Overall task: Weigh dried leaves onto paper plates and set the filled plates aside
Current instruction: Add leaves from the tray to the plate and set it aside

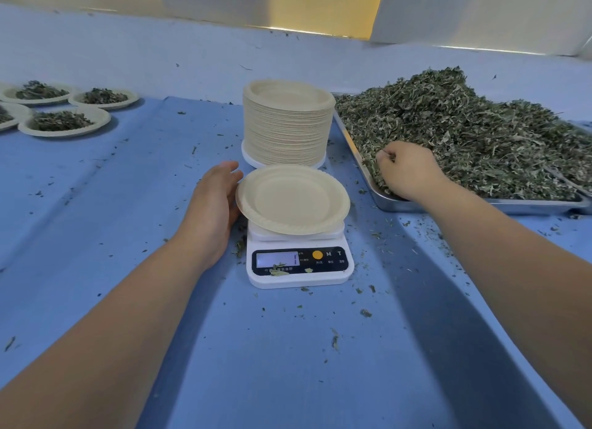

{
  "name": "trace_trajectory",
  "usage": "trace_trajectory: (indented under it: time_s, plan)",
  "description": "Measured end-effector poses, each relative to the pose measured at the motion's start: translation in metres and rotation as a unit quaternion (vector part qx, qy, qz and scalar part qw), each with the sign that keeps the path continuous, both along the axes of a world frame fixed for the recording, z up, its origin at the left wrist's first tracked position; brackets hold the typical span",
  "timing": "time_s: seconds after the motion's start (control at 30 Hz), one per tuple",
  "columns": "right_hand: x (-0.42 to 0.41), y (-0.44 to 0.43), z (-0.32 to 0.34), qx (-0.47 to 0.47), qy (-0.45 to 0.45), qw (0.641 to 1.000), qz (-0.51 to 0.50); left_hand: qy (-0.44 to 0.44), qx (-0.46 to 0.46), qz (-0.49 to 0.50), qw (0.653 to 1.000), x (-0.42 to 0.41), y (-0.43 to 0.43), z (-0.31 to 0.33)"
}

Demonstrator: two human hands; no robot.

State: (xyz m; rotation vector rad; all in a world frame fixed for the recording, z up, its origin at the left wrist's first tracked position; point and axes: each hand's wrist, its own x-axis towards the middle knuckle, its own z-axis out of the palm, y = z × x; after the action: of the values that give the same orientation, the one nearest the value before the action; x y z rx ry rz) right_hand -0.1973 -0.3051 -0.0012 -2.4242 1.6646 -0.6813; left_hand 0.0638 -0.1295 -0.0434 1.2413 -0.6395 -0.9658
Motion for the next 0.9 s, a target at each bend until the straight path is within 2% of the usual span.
trace_trajectory:
  time_s: [0.27, 0.53, 0.6, 0.7, 0.73, 0.8, 0.9]
  plan:
    - [0.017, 0.02, 0.036, -0.102, -0.082, 0.99, 0.052, -0.012, 0.0, 0.009, 1.0, 0.001, -0.002, -0.005]
    - [0.079, 0.078, 0.052, -0.116, -0.111, 0.97, 0.183, -0.029, -0.008, 0.006, 1.0, 0.0, 0.0, -0.005]
    - [0.09, 0.09, 0.043, -0.079, -0.069, 0.968, 0.228, -0.024, -0.018, 0.0, 1.0, -0.001, 0.001, -0.003]
    - [0.096, 0.099, 0.029, -0.028, 0.076, 0.961, 0.266, -0.047, -0.023, 0.0, 0.999, 0.001, -0.001, -0.005]
    - [0.096, 0.098, 0.028, -0.019, 0.091, 0.958, 0.27, -0.05, -0.018, 0.008, 0.999, 0.002, -0.001, -0.006]
    - [0.092, 0.095, 0.03, -0.008, 0.055, 0.959, 0.277, -0.05, -0.016, 0.019, 0.998, 0.002, -0.001, -0.006]
    - [0.082, 0.089, 0.038, -0.009, -0.048, 0.964, 0.262, -0.049, -0.013, 0.022, 0.998, 0.002, -0.002, -0.006]
